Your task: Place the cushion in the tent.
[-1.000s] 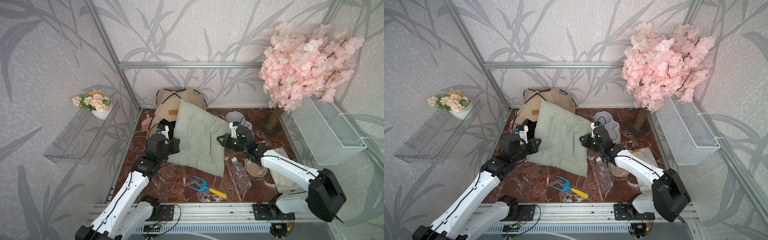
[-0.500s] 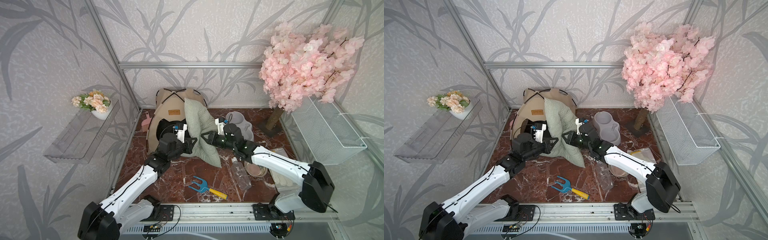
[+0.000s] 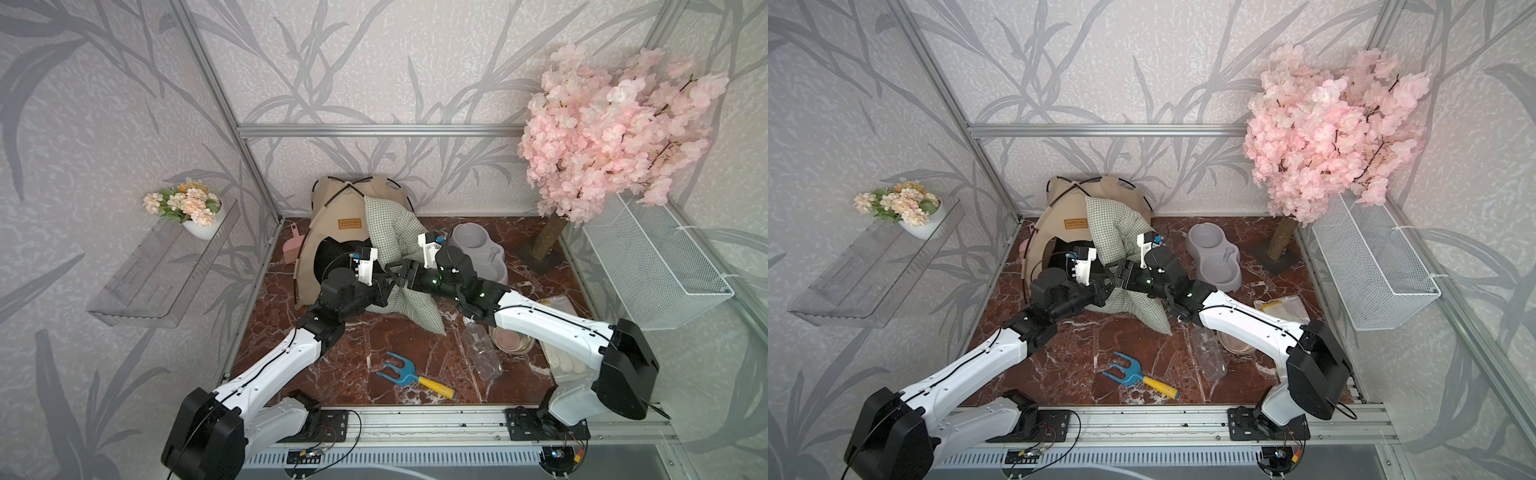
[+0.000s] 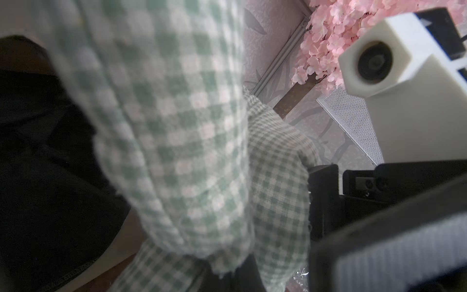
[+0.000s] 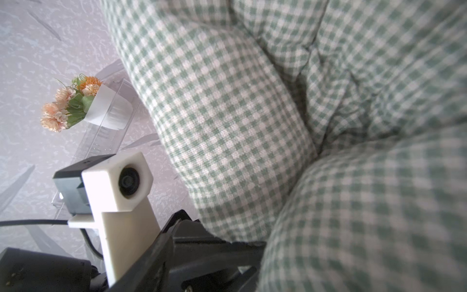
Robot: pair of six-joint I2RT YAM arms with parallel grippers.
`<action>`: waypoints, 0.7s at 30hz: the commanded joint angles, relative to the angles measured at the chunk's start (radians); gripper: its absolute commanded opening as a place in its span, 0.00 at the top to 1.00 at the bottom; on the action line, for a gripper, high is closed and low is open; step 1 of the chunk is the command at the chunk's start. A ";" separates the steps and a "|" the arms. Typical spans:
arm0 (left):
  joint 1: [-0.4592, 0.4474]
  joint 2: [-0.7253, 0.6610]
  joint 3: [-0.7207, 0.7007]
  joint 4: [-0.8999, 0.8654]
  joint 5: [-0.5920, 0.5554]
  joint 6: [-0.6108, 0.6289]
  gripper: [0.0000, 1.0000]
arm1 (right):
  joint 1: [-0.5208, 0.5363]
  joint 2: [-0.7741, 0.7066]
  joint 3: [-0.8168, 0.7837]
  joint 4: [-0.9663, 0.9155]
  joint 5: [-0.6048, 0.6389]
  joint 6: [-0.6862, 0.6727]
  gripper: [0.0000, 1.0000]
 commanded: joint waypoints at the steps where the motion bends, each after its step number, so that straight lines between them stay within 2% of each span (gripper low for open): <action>1: -0.048 0.001 0.017 0.169 0.097 0.028 1.00 | 0.033 0.045 0.069 -0.007 0.022 -0.035 0.25; 4: -0.057 -0.002 0.033 0.166 0.098 0.063 1.00 | 0.033 0.069 0.089 -0.056 0.082 -0.047 0.26; 9: -0.063 -0.009 0.027 0.206 0.121 0.070 0.97 | 0.033 0.091 0.123 -0.123 0.178 -0.081 0.34; 16: -0.072 0.003 0.055 0.155 0.161 0.106 0.87 | 0.033 0.058 0.097 -0.106 0.273 -0.111 0.88; 18: -0.073 -0.017 0.063 0.097 0.150 0.131 0.85 | 0.033 0.039 0.103 -0.128 0.290 -0.139 0.99; 21: -0.072 -0.076 0.074 0.003 0.106 0.157 0.77 | 0.033 0.013 0.111 -0.151 0.306 -0.193 1.00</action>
